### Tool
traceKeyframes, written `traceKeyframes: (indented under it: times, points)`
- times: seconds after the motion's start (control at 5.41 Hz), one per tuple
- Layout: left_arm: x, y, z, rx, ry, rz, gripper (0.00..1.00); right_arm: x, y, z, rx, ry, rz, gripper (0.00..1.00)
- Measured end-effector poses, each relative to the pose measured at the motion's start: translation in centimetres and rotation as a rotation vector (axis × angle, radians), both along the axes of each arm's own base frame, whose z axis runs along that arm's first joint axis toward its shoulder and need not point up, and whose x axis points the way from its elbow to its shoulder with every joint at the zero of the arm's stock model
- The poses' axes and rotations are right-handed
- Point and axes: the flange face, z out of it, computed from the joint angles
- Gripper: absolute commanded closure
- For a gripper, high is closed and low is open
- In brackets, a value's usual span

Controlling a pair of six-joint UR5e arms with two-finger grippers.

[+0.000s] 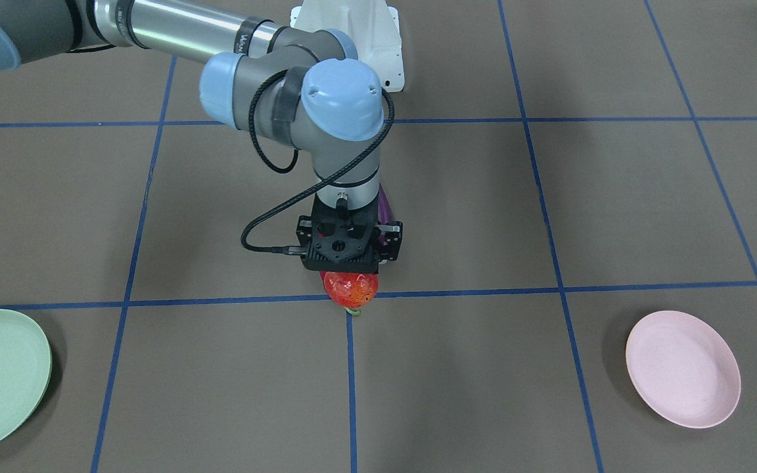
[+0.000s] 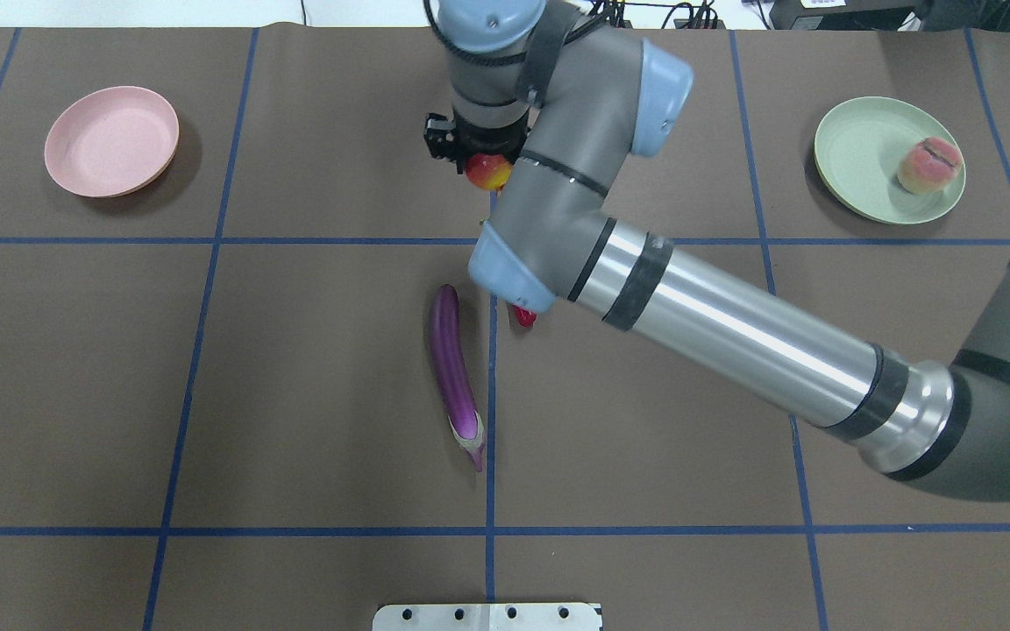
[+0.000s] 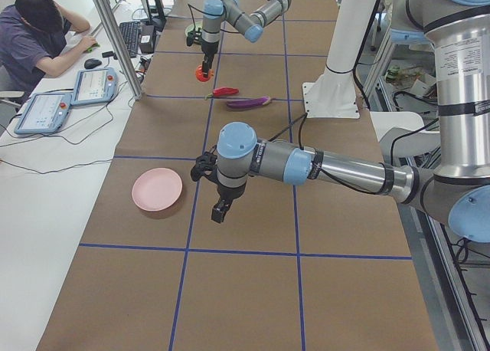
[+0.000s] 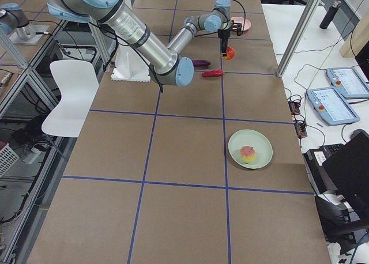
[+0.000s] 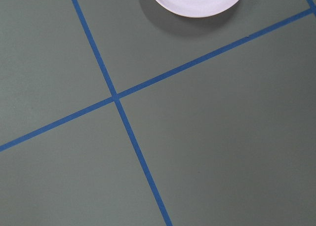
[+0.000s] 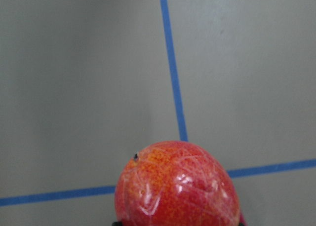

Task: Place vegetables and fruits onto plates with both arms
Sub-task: 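Carry the tomato to the pale green plate and release it beside the peach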

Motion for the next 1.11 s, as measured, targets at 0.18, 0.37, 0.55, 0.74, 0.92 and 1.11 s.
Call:
traceKeyframes:
  times: [0.18, 0.37, 0.55, 0.74, 0.92, 1.11]
  points:
    - [0.0, 0.0, 0.0, 0.000, 0.000, 0.000, 0.00, 6.5, -4.3, 3.8, 0.025, -0.006, -0.077, 1.00]
    - [0.0, 0.0, 0.0, 0.002, 0.000, 0.000, 0.00, 13.3, -7.7, 9.5, 0.069, 0.002, -0.163, 1.00]
    - [0.0, 0.0, 0.0, 0.002, 0.005, 0.002, 0.00, 19.6, -9.9, 16.2, 0.122, 0.026, -0.248, 1.00]
    - [0.1, 0.0, 0.0, 0.002, 0.012, 0.004, 0.00, 24.6, -10.4, 23.7, 0.159, 0.050, -0.314, 1.00]
    - [0.1, 0.0, 0.0, 0.003, 0.015, 0.005, 0.00, 27.3, -9.8, 31.5, 0.185, 0.063, -0.354, 1.00]
    - [0.1, 0.0, 0.2, 0.001, 0.016, 0.005, 0.00, 28.9, -9.1, 39.1, 0.207, 0.080, -0.382, 0.86]
